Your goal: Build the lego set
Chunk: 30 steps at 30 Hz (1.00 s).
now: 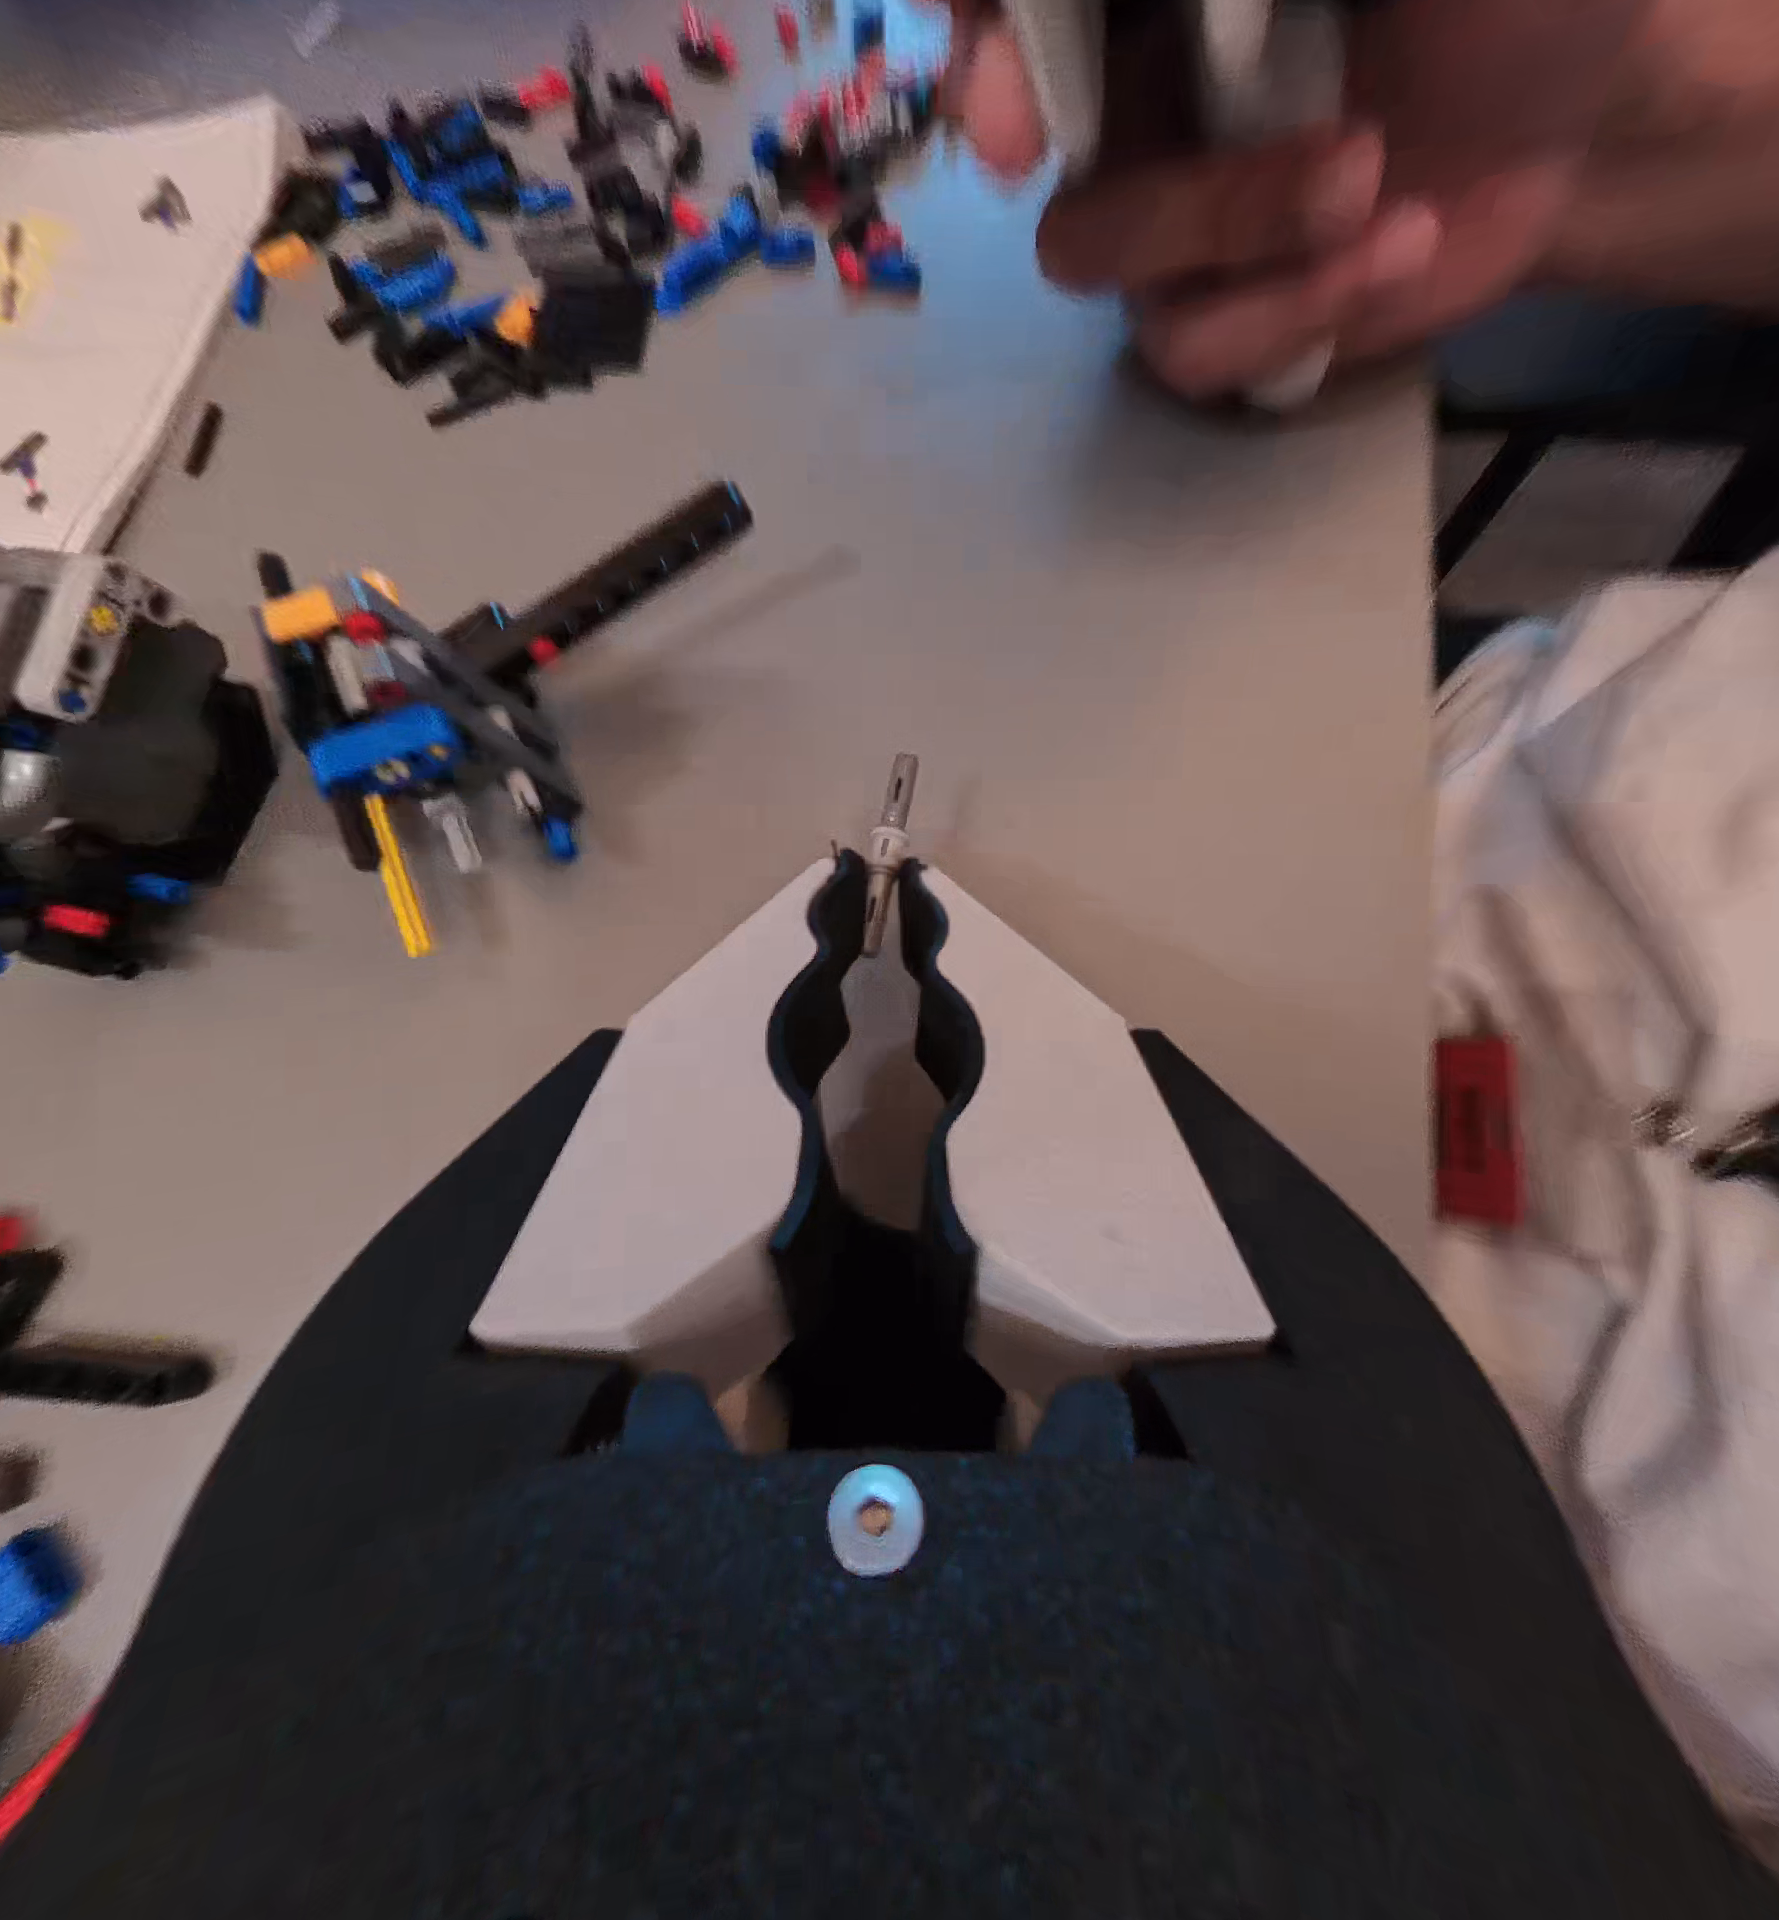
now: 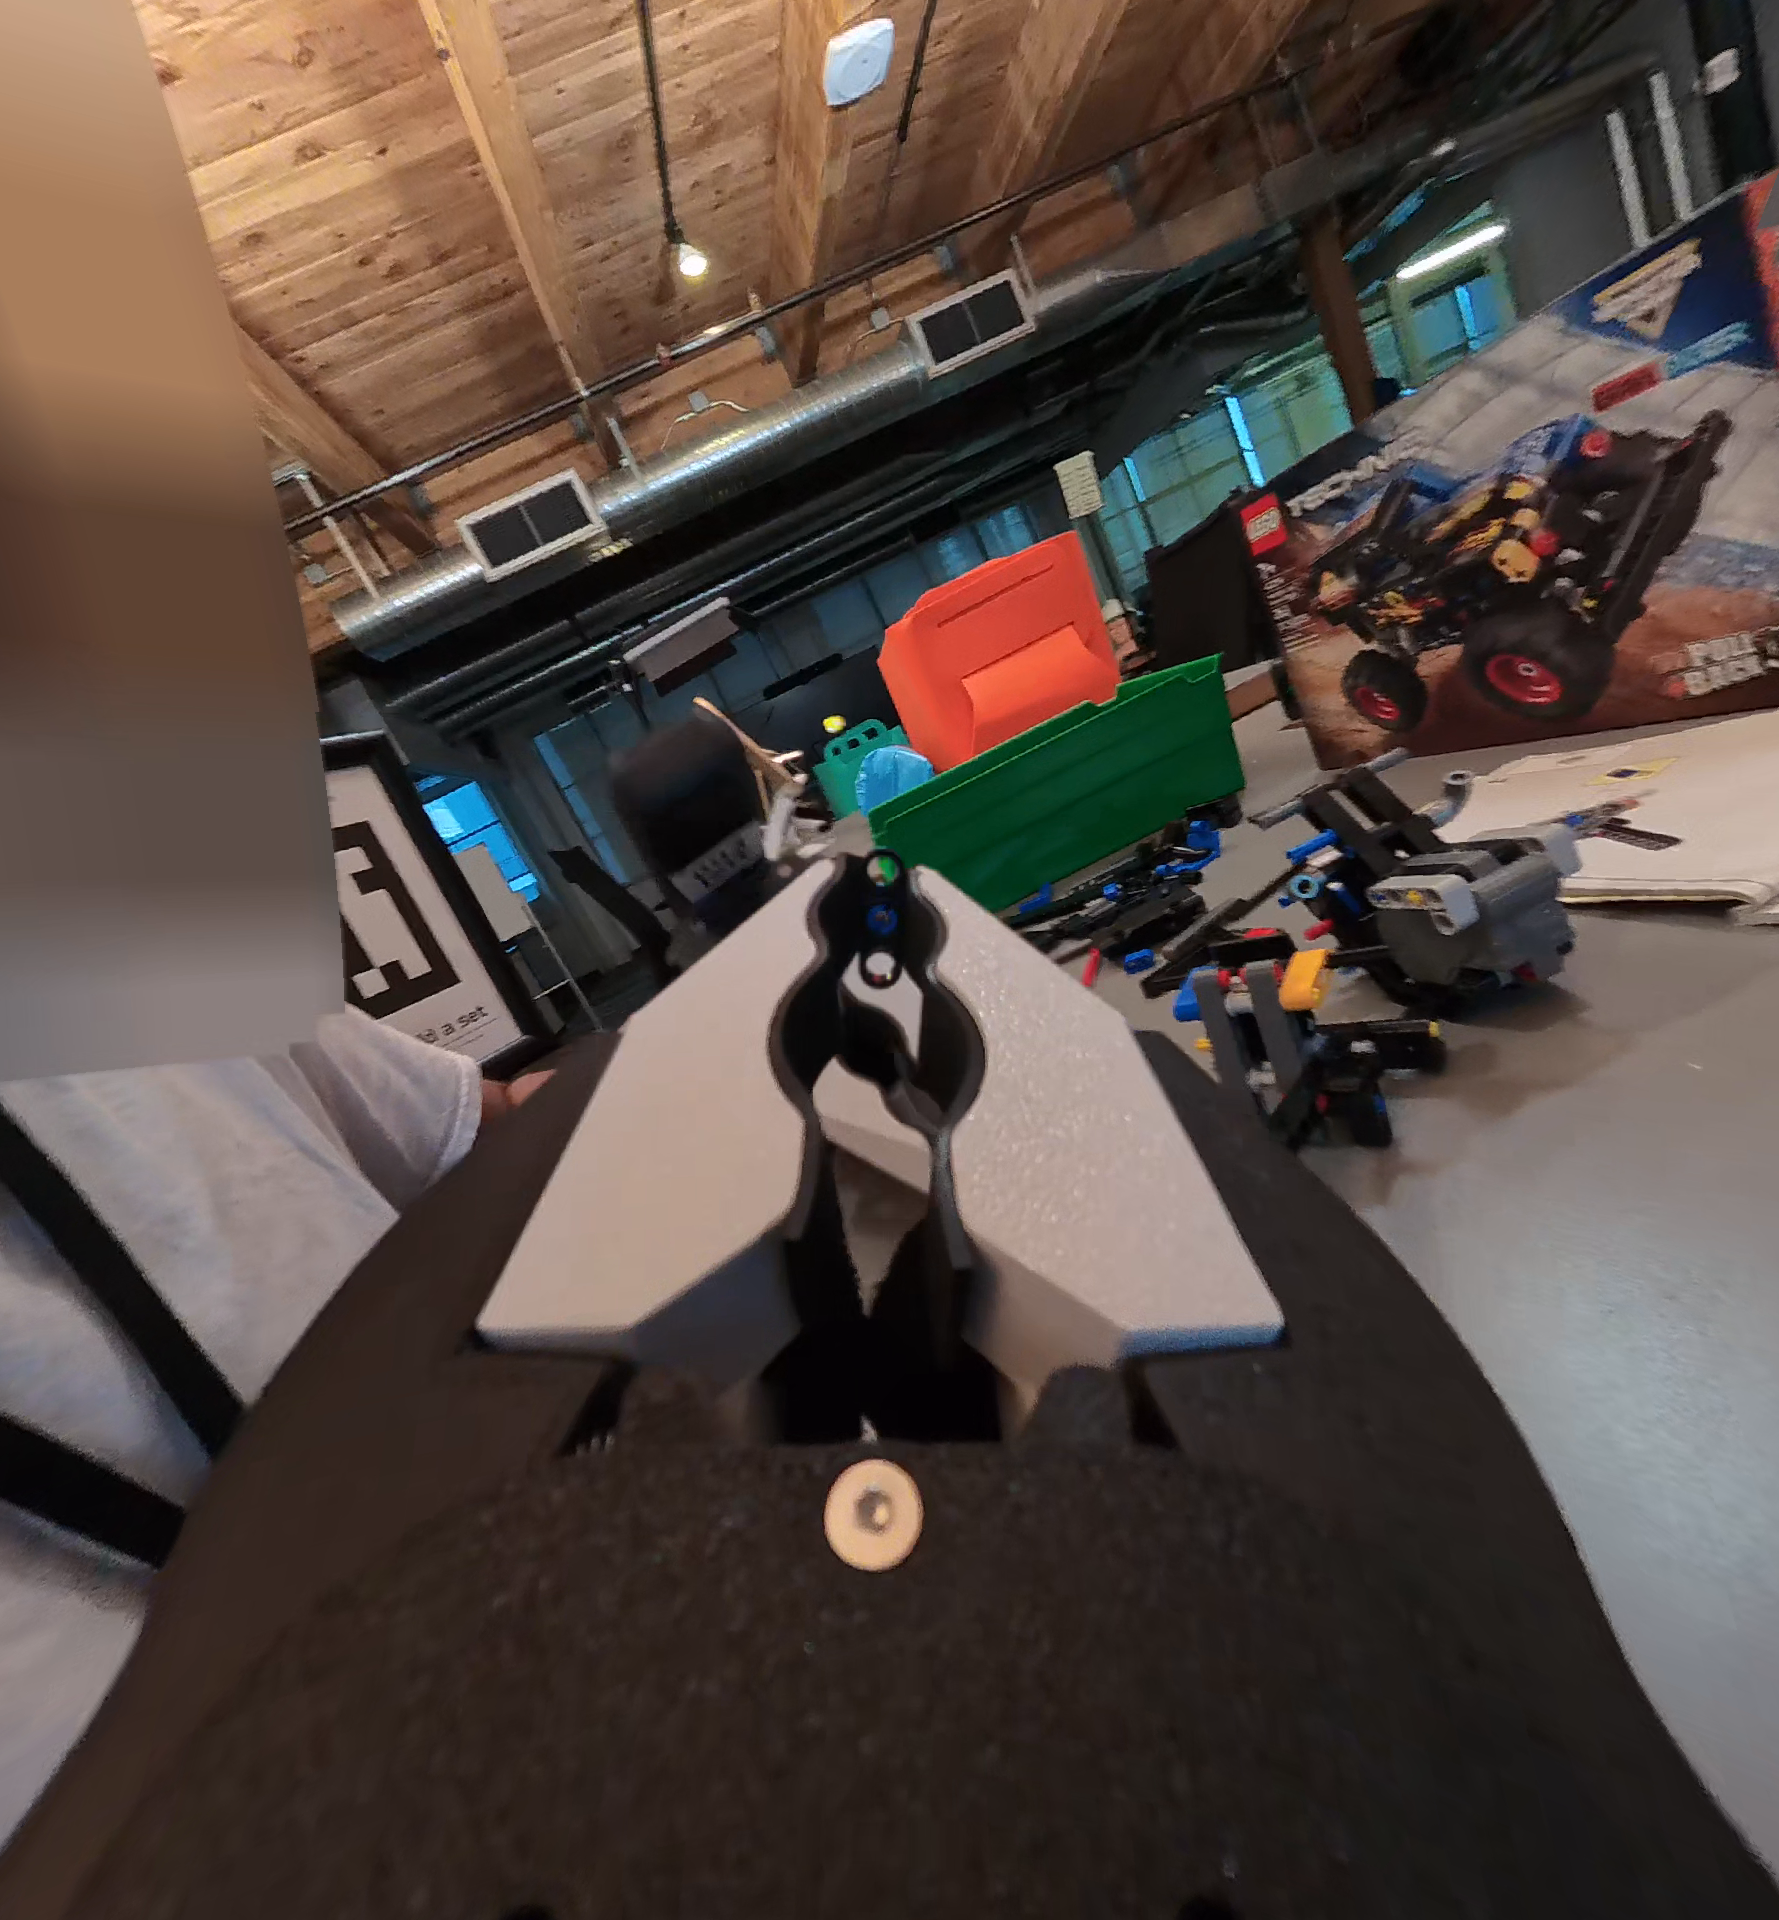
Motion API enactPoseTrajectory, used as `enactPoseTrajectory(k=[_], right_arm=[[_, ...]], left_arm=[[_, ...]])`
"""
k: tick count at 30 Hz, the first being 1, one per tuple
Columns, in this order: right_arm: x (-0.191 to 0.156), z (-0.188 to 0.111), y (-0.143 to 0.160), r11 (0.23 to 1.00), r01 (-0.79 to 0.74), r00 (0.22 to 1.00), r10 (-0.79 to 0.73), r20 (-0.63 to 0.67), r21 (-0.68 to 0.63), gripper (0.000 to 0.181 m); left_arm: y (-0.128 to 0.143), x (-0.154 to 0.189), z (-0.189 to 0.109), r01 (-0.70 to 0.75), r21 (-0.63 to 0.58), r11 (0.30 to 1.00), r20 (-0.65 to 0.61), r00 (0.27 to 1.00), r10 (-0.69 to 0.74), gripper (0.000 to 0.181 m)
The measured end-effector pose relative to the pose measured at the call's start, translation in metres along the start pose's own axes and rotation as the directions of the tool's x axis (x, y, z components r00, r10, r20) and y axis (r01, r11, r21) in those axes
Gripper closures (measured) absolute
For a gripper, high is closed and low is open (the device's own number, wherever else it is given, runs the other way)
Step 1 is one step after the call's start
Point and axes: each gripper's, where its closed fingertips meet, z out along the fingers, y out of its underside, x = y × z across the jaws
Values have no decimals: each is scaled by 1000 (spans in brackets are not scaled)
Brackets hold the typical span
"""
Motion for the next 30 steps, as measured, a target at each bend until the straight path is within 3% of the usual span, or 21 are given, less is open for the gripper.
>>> enactPoseTrajectory(k=[3,9,30], right_arm=[[13,5,9,996,-33,998,28,-55,-87,175],[15,20,20,960,-245,969,244,-20,-135,175],[11,30,36,947,-244,969,246,-17,-209,174]], left_arm=[[-46,13,-18,221,174,960,-204,962,-184,177],[-79,10,-27,455,154,877,-364,852,-377,177],[-70,2,-22,429,46,902,-300,867,-397,177]])
